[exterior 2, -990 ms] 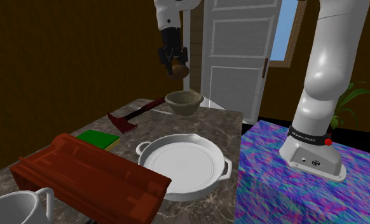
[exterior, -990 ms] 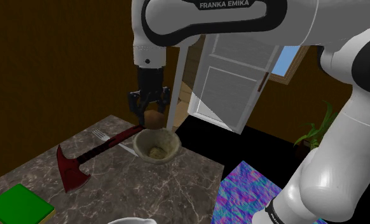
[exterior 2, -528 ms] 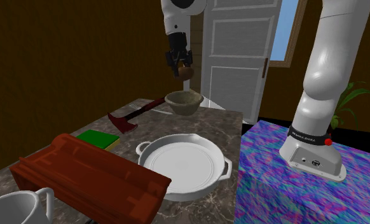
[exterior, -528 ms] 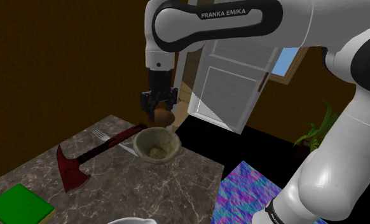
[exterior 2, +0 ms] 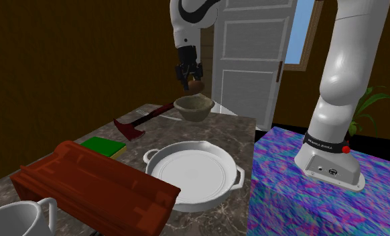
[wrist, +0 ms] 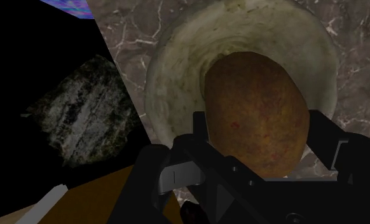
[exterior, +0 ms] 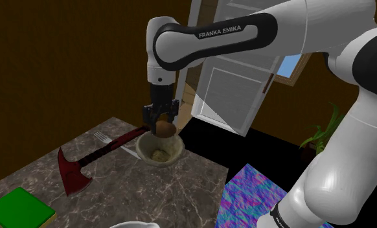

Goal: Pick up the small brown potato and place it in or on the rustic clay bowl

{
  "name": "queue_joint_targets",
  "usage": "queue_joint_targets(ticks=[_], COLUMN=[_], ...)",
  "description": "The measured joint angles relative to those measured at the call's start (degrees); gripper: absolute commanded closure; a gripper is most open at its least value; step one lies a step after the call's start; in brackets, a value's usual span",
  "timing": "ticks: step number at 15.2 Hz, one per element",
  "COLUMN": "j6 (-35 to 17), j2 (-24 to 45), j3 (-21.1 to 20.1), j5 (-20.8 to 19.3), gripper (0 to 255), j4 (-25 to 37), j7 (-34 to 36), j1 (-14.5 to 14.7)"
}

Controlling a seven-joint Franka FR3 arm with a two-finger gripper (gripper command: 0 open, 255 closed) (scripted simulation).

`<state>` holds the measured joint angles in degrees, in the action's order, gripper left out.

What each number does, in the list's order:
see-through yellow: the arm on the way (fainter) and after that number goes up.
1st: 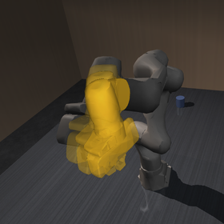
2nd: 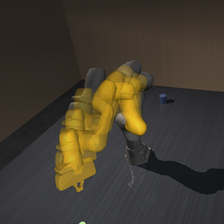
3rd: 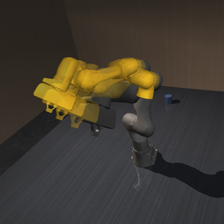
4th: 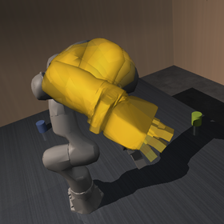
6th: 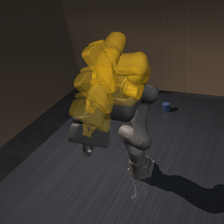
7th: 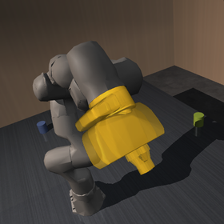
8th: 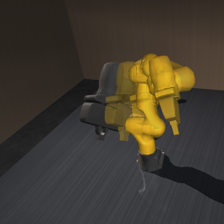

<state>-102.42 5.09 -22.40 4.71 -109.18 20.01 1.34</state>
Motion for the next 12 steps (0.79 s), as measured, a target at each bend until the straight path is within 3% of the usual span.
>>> queue_joint_targets(ticks=[8,9,12], j6=[-2.02,-2.03,-2.03], j2=[0.77,0.77,0.77], j3=[0.02,0.02,0.02], j5=[-0.26,-0.26,-0.26], gripper=[255,0,0], j4=[-1.28,-1.29,-1.29], j7=[-0.04,-0.04,-0.04], j1=[0.04,0.05,0.05])
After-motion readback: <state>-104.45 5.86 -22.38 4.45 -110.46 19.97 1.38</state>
